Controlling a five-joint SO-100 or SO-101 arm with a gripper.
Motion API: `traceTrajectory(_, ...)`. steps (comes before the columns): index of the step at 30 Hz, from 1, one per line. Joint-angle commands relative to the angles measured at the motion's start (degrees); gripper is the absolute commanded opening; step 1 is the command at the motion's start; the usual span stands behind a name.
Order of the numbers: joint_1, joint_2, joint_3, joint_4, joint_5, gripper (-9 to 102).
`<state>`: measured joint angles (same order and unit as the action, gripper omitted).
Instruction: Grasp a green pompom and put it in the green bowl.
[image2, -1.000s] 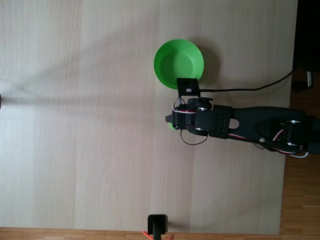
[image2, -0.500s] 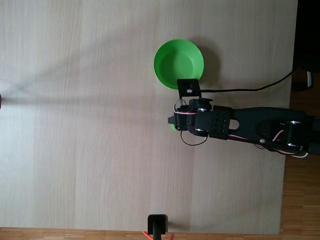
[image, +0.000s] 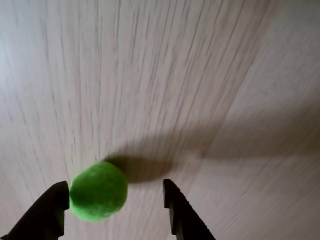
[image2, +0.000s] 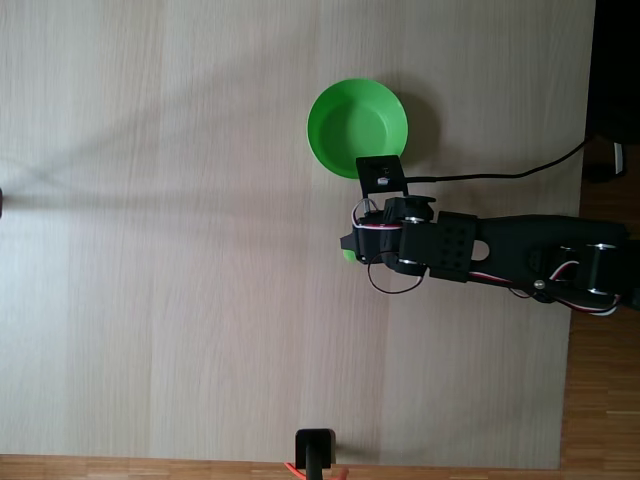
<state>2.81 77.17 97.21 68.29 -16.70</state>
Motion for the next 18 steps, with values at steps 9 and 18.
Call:
traceTrajectory(9, -0.6, 2.4, -1.0, 0.3, -2.5, 22)
traceTrajectory(18, -0.6, 2.4, -0.9, 0.4, -4.2, 22)
